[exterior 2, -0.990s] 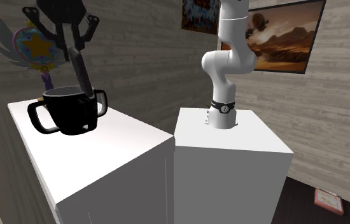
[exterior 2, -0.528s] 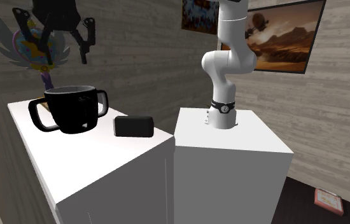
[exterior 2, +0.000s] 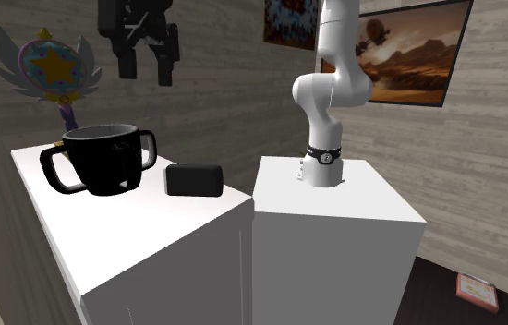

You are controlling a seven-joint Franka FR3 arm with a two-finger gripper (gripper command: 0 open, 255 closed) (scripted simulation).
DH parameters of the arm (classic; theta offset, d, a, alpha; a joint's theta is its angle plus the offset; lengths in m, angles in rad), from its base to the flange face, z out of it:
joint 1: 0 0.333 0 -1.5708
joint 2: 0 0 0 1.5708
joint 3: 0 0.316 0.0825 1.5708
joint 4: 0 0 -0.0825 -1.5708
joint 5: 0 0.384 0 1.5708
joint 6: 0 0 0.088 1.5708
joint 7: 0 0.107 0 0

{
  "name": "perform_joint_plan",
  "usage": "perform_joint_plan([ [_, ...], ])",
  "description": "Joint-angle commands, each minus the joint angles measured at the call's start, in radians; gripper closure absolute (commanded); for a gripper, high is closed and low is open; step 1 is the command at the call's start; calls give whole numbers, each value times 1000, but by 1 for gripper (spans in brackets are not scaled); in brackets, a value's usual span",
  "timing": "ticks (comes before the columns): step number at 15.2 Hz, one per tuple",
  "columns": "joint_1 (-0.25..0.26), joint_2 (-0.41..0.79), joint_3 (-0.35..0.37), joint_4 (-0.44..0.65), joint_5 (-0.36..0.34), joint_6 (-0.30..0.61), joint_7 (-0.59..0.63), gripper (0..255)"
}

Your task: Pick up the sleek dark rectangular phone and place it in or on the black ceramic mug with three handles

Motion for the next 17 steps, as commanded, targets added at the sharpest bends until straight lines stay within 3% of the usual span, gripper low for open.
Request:
perform_joint_plan([
  [1,14,-73,14,-77,-25,34,-117,0],
  [8,13,-33,11,-138,2,128,-135,0],
  [16,13,-33,11,-138,2,127,-135,0],
  [17,13,-33,11,-138,2,127,-135,255],
])
